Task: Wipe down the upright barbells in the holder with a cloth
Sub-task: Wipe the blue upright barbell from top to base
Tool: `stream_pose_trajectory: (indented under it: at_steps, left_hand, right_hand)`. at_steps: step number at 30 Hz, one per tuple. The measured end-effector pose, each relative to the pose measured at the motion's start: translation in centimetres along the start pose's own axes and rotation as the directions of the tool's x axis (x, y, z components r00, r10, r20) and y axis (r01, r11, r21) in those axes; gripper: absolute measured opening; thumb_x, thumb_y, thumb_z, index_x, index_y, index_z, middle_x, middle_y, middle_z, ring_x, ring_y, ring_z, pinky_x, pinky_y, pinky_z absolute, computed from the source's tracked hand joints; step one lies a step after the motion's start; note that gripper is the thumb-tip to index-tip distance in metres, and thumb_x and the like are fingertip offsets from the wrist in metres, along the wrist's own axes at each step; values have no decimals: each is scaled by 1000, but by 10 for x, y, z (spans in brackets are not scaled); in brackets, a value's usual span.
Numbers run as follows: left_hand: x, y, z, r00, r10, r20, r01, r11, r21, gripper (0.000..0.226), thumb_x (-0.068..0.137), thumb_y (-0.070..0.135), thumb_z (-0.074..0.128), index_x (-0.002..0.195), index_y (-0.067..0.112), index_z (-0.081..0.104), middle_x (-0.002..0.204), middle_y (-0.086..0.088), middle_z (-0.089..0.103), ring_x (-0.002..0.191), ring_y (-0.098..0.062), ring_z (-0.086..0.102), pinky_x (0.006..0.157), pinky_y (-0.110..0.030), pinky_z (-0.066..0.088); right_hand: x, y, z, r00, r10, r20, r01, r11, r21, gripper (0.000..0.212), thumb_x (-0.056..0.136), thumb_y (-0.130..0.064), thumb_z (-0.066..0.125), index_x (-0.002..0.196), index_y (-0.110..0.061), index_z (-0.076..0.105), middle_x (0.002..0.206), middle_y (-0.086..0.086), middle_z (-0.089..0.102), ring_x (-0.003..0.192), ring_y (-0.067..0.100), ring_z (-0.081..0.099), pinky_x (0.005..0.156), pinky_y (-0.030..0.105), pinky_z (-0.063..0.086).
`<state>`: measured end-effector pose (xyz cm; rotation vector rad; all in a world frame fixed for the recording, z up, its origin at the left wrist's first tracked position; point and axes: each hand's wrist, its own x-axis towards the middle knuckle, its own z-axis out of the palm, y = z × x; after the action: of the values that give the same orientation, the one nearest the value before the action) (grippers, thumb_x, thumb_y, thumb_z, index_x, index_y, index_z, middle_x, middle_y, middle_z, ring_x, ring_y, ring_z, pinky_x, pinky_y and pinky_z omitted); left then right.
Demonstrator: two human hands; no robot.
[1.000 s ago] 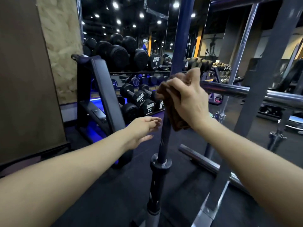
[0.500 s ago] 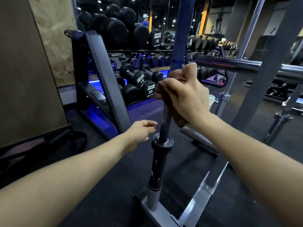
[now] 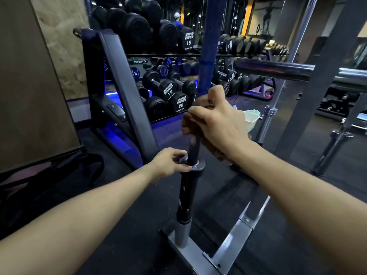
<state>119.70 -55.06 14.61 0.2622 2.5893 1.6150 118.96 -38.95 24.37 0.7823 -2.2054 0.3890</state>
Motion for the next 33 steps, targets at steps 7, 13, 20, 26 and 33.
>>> stream_pose_trajectory:
  at_steps: [7,13,20,26,33]
  left_hand:
    - [5,2,-1,998,-28,-64,39,984,176,28,74,3,78,64,23,61,65,10,60,60,4,51,69,-19,43]
    - [2,5,3,999,-4,-45,12,981,192,20,75,9,79,73,24,66,70,10,61,68,3,48,73,-19,41]
    - [0,6,3,995,-46,-90,65,975,214,13,74,13,79,72,18,67,72,5,63,73,-7,54,85,-30,47]
    - [6,-7,0,998,17,-63,-8,990,143,23,70,14,83,62,24,64,66,7,59,69,-7,49,77,-32,47]
    - [11,-15,-4,999,27,-45,-21,992,124,29,63,32,86,84,17,73,74,10,64,73,1,50,68,-19,45]
  right_hand:
    - [-55,2,43,997,-70,-36,69,997,-16,18,79,-41,69,95,-34,67,100,-2,30,70,25,55,47,24,30]
    - [-21,8,25,997,42,-65,-32,988,154,26,83,-48,60,99,-28,51,93,-23,51,88,5,59,62,26,37]
    - [-52,-2,41,1000,17,23,-19,996,86,20,87,-45,59,103,-33,58,117,-14,47,100,16,57,72,33,47]
    - [-40,-6,32,997,-71,5,70,971,-227,25,81,-32,70,106,-29,66,113,4,53,89,28,55,51,27,35]
    - [-55,-4,43,976,-116,-186,50,944,-327,38,78,-19,72,115,-19,64,110,2,51,79,30,55,51,32,46]
